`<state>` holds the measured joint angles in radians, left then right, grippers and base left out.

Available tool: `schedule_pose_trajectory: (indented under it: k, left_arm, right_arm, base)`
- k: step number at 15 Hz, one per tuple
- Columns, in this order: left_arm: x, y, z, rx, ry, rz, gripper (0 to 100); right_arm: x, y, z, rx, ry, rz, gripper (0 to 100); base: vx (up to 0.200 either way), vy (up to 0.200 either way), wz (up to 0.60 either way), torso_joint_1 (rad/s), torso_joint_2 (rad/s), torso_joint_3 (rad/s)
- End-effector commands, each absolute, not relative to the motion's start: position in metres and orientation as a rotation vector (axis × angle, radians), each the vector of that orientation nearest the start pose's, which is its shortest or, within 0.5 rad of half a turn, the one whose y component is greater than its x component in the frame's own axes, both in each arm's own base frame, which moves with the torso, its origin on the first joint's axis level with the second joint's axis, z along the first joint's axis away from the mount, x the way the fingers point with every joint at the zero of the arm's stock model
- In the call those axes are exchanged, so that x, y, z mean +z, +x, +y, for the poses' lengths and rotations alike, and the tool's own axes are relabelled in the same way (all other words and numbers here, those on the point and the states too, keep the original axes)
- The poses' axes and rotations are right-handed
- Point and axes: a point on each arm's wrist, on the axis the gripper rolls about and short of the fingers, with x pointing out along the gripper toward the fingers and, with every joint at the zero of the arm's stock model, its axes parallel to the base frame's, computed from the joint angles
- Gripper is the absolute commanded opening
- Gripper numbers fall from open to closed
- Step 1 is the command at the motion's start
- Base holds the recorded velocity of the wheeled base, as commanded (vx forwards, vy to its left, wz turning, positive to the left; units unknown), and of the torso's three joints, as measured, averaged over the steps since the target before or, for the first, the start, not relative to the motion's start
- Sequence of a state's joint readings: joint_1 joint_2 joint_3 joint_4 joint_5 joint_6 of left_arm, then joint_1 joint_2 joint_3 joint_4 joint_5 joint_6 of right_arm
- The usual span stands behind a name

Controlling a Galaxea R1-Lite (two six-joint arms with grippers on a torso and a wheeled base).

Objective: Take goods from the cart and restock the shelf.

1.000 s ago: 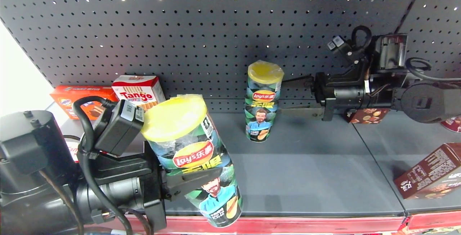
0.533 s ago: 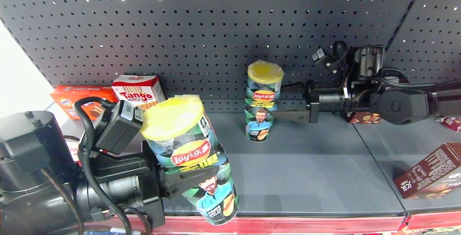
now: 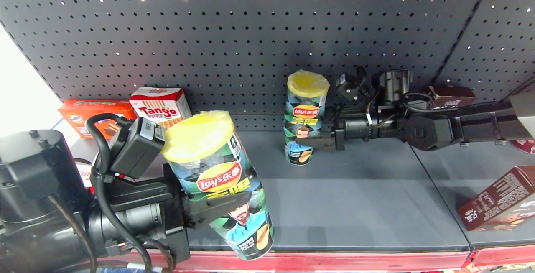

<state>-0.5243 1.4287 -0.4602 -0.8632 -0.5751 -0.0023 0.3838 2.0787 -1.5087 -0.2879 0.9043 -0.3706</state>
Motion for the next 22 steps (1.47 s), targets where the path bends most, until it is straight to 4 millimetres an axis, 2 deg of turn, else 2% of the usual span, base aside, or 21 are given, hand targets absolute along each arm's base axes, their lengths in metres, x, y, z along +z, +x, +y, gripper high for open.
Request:
schedule_pose_trajectory:
  k: [1, 22]
  left_arm:
    - [0.1849, 0.1823, -0.1193, -1.097, -0.004, 0.114, 0]
    - [0.1793, 0.1846, -0.1155, -1.090, -0.007, 0.138, 0]
  right_arm:
    - [0.1939, 0.3920, 0.1813, 1.313, -0.239, 0.069, 100]
    - [0.1898, 0.3932, 0.1880, 1.265, -0.254, 0.066, 100]
  base:
    - [0.000, 0.000, 0.00, 0.000, 0.00, 0.000]
    - [0.000, 0.000, 0.00, 0.000, 0.00, 0.000]
